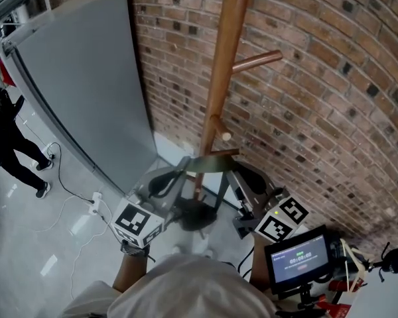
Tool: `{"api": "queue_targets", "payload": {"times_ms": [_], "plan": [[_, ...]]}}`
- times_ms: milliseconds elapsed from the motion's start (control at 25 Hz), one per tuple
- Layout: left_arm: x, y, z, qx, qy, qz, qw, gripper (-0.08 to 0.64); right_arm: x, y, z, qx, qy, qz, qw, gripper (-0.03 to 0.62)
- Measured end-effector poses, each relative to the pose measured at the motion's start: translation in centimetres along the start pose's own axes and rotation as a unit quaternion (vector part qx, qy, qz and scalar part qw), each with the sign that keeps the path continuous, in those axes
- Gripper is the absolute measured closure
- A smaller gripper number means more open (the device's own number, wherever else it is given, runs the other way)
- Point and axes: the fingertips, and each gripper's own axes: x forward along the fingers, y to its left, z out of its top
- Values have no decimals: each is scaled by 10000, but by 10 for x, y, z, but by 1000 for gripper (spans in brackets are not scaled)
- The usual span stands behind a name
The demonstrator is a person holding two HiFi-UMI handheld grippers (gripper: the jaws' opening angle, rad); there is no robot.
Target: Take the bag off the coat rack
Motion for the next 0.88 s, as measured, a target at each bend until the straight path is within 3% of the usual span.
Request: {"api": "queue_targets", "payload": {"times_ms": [880], "plan": [[5, -4, 2, 183, 114, -84, 9997, 545, 3, -3, -5, -181, 176, -80, 9996, 584]]}}
